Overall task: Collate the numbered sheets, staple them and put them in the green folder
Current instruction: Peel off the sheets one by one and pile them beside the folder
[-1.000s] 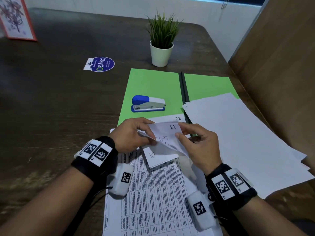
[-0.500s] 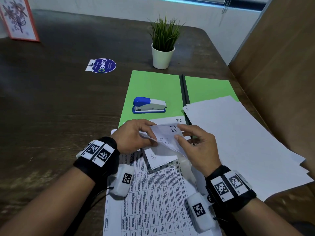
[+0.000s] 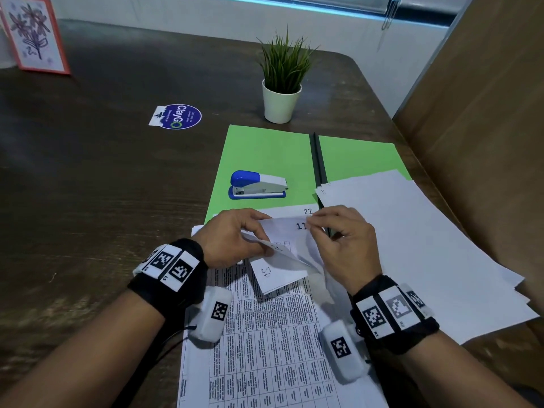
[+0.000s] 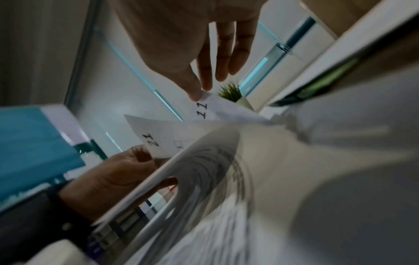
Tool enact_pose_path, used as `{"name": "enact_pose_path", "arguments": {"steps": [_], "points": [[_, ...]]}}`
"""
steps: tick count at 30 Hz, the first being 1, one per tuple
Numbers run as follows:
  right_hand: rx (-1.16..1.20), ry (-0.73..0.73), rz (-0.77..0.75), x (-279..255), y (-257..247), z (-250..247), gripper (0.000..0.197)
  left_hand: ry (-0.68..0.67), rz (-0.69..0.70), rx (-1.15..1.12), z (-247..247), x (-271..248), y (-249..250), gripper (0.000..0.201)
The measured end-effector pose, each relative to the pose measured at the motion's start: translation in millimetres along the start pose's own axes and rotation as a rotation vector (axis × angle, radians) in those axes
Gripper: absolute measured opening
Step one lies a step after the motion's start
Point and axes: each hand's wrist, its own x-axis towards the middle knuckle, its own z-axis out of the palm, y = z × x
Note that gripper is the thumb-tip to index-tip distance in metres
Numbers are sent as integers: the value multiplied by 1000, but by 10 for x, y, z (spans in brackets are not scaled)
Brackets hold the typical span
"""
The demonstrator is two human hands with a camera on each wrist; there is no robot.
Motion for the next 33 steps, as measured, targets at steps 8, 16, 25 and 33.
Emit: {"name": "enact_pose_path", "arguments": {"steps": [8,16,25,33], "points": [[-405,-233,-230,207,-34,-15,18,-4,2,24,2,1,3,9],[-579,-374,-361,255,-66,8,26,0,-10,28,10,-3,13,12],[-698,-436,-452,195,-90,-66,29,-5,-10,58,6,-17,39,12],[-708,-372,-539,198,-130,-100,12,-13,-13,42,3,-3,17,12]]}}
